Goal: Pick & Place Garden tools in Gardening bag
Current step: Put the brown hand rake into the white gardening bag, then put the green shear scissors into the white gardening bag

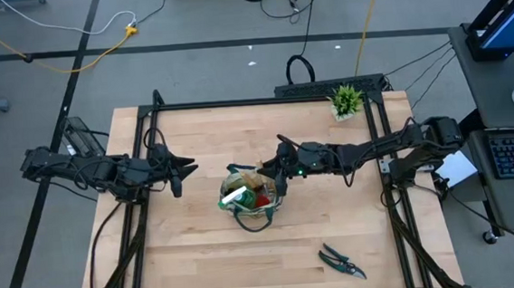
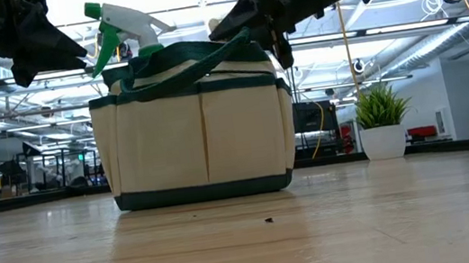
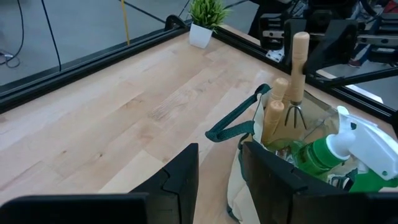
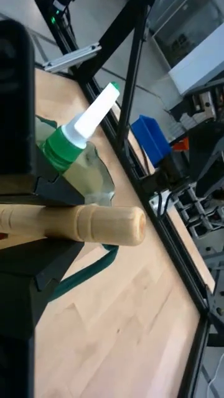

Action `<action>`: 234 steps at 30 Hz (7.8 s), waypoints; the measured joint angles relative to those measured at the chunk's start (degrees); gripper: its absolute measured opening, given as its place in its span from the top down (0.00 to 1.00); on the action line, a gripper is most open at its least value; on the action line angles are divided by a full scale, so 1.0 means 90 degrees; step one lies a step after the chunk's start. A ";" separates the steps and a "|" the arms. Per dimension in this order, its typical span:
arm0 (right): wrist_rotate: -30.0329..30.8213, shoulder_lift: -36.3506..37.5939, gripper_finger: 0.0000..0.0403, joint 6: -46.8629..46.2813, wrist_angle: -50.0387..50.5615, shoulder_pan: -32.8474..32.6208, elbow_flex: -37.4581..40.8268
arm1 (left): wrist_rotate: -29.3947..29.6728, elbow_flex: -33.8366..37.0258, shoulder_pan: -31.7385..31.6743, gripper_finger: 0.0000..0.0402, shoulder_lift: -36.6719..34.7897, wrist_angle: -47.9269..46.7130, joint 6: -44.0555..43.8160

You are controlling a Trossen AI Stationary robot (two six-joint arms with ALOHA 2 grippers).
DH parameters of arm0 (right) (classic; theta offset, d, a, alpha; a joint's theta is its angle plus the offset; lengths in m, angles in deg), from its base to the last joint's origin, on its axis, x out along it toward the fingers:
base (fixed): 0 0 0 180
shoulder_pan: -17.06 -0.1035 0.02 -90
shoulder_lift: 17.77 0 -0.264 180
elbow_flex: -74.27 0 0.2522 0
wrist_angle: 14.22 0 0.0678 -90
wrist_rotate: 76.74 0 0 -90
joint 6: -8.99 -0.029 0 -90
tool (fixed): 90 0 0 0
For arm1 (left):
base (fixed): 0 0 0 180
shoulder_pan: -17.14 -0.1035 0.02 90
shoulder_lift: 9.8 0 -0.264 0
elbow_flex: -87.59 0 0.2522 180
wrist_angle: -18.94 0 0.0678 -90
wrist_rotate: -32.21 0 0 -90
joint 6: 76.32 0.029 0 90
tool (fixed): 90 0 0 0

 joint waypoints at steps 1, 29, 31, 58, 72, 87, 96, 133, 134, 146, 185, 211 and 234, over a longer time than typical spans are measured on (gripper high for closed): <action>-0.0002 -0.0014 0.84 0.0035 -0.0061 -0.0001 0.0012 | 0.0000 0.0000 0.0000 0.68 0.0000 0.0000 0.0001; -0.0492 -0.0924 0.79 -0.0176 -0.1070 0.0002 -0.0006 | -0.0139 0.0000 0.0000 0.68 0.0000 -0.0026 -0.0018; -0.0508 -0.0858 0.79 -0.0178 -0.0868 0.0002 -0.0007 | -0.0163 0.0000 0.0000 0.68 0.0000 -0.0060 -0.0018; -0.0488 -0.0475 0.67 -0.0106 0.0061 0.0056 0.0005 | -0.0299 0.0000 0.0000 0.68 -0.0002 -0.0146 -0.0113; -0.1213 0.0362 0.68 -0.0666 0.0035 -0.0006 0.0057 | -0.0296 0.0000 0.0000 0.68 0.0000 -0.0153 0.0159; -0.1176 0.1429 0.68 -0.0680 0.0427 -0.0335 0.0034 | -0.0306 0.0000 -0.0001 0.68 0.0000 -0.0157 0.0288; -0.1179 0.1517 0.68 -0.0679 0.0195 -0.0335 0.0029 | -0.0442 0.0000 -0.0002 0.68 0.0000 -0.0146 0.0268; 0.0195 0.2357 0.68 0.0998 0.2894 -0.2972 0.0012 | -0.0454 0.0000 -0.0002 0.68 -0.0001 -0.0142 -0.0111; 0.0250 0.2393 0.68 0.0930 0.3023 -0.3090 0.0012 | -0.0455 0.0000 -0.0002 0.68 0.0000 -0.0147 -0.0094; 0.0690 0.2331 0.68 -0.0158 0.5100 -0.4106 -0.0440 | -0.0457 0.0000 -0.0002 0.68 -0.0002 -0.0155 -0.0098; -0.1287 0.0965 0.68 -0.3337 0.6811 -0.4323 -0.0894 | -0.0457 0.0000 -0.0002 0.68 -0.0002 -0.0200 -0.0056; -0.1171 0.0968 0.68 -0.4017 0.6862 -0.4316 -0.0891 | -0.0454 0.0000 -0.0002 0.68 -0.0002 -0.0199 -0.0064; -0.1192 0.0968 0.64 -0.3999 0.6844 -0.4320 -0.0886 | -0.0452 0.0000 -0.0001 0.68 0.0000 -0.0192 -0.0069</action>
